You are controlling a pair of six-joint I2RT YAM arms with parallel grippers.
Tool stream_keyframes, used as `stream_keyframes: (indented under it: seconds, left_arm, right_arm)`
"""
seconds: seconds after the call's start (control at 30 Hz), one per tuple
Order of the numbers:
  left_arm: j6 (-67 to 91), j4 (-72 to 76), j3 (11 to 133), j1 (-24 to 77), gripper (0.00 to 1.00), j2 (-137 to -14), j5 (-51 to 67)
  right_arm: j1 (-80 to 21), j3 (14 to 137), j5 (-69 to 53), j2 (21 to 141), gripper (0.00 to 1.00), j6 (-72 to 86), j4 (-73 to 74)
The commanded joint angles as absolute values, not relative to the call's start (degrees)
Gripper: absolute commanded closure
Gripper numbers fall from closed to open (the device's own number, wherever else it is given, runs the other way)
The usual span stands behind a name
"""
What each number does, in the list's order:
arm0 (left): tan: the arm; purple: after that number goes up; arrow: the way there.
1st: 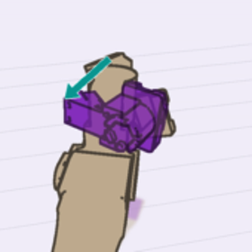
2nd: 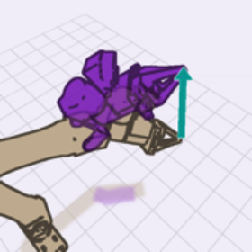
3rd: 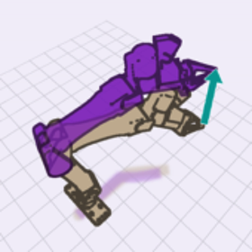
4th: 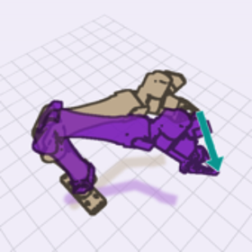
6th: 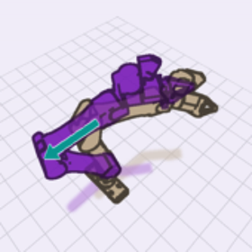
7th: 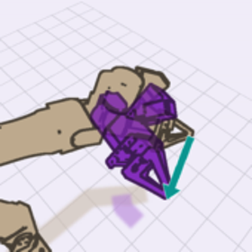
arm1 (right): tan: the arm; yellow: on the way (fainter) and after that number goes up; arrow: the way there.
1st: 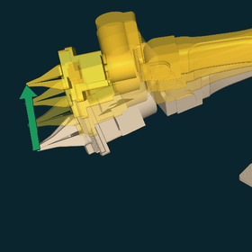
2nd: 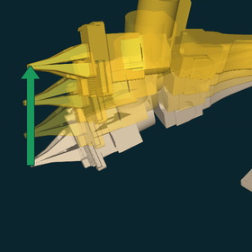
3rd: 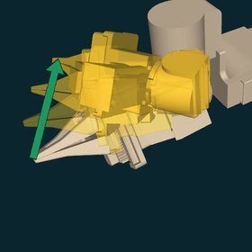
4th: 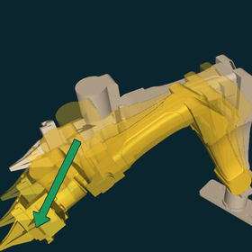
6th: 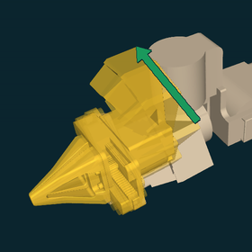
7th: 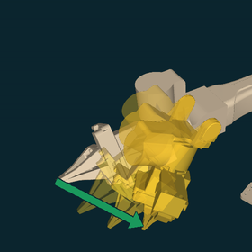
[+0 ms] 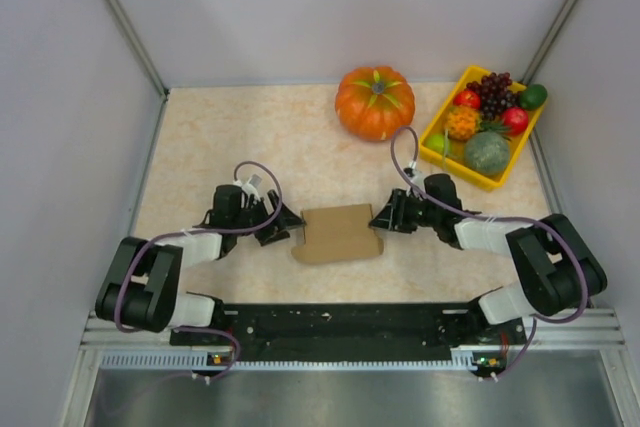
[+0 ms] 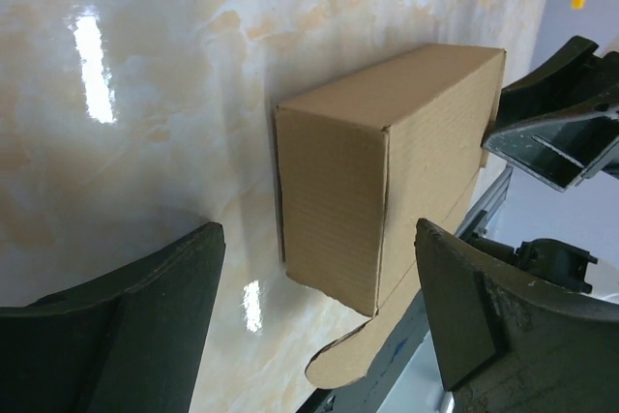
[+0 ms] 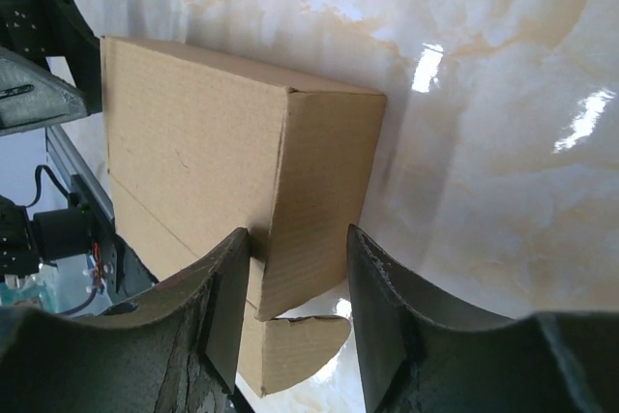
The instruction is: Fold the paper box
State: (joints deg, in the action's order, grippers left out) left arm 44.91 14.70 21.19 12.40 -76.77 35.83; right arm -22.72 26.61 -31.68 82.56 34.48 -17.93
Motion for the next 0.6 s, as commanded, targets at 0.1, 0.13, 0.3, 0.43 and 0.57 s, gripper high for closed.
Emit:
stream_keyframes:
  seconds: [0.1, 0.13, 0.3, 0.43, 0.57]
  left_arm:
    - [50.7, 30.92, 18.72, 13.62, 0.16, -82.96, 42.53]
    - [50.97, 31.29, 18.89, 14.15, 0.16, -84.27, 42.8]
    - [55.27, 35.06, 17.58, 16.7, 0.18, -84.73, 41.93]
    - [56.86, 32.19, 15.56, 17.49, 0.2, -79.56, 37.98]
    - [58.97, 26.92, 14.68, 19.15, 0.19, -74.45, 34.02]
  right_arm:
    - [-18.99, 23.64, -31.55, 84.46, 0.58, 34.36, -21.53]
    - [-18.64, 23.29, -31.38, 84.81, 0.57, 34.97, -22.06]
    - [-16.79, 23.03, -30.77, 85.43, 0.59, 35.42, -21.8]
    - [-14.86, 21.8, -30.32, 85.52, 0.59, 36.12, -22.5]
    - [-13.98, 21.53, -29.53, 85.78, 0.6, 36.12, -22.15]
